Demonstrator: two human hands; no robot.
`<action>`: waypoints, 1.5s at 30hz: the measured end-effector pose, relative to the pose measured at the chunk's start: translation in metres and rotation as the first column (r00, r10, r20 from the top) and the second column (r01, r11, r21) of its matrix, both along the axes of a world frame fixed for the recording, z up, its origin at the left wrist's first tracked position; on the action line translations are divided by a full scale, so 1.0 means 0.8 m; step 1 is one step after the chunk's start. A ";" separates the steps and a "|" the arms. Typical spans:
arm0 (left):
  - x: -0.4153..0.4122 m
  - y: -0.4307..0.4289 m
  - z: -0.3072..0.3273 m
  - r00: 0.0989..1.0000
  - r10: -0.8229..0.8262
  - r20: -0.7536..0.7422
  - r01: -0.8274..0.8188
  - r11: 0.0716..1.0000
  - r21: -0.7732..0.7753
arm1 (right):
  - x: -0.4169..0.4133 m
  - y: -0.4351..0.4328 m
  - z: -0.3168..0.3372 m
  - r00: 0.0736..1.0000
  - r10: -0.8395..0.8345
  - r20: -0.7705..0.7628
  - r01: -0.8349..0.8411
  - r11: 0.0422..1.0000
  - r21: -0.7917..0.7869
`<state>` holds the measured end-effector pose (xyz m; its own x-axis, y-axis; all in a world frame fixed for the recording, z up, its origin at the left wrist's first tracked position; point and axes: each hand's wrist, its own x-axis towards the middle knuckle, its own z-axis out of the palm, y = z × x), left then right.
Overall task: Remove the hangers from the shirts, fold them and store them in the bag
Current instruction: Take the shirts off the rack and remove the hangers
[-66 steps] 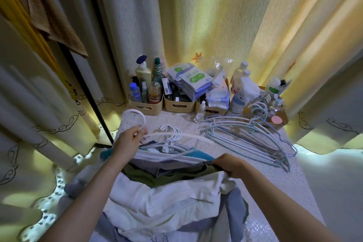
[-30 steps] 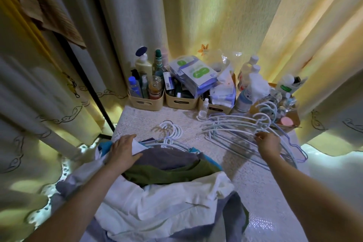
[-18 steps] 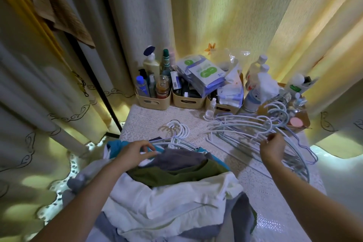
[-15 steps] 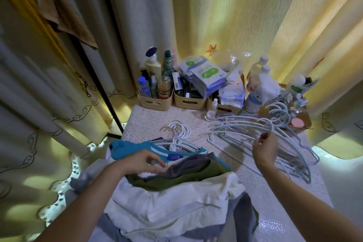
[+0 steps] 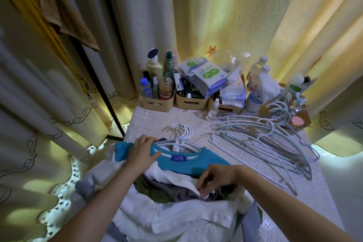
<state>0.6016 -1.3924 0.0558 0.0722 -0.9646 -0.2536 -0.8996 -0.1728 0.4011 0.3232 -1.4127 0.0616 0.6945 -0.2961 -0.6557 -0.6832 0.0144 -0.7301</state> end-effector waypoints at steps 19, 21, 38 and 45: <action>0.030 0.009 -0.014 0.957 0.181 -0.226 -0.235 0.942 -0.241 | 0.036 -0.024 0.000 0.753 -0.618 0.229 0.644 0.619 -0.449; 0.033 0.007 -0.012 0.953 0.209 -0.218 -0.254 0.946 -0.200 | 0.047 -0.028 0.000 0.763 -0.612 0.207 0.624 0.617 -0.479; 0.053 0.020 0.007 0.884 0.243 -0.399 -0.332 0.928 -0.170 | 0.059 -0.039 0.020 0.687 -0.639 0.346 0.726 0.579 -0.372; 0.005 -0.012 0.055 0.895 -0.068 -0.441 -0.099 0.933 -0.346 | 0.076 -0.028 0.048 0.744 -0.478 0.467 0.662 0.623 -0.417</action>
<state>0.6059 -1.4023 0.1001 0.0500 -0.9945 0.0924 -0.6137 0.0423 0.7884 0.3840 -1.4348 0.0999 0.3803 -0.9227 -0.0635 -0.4315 -0.1163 -0.8946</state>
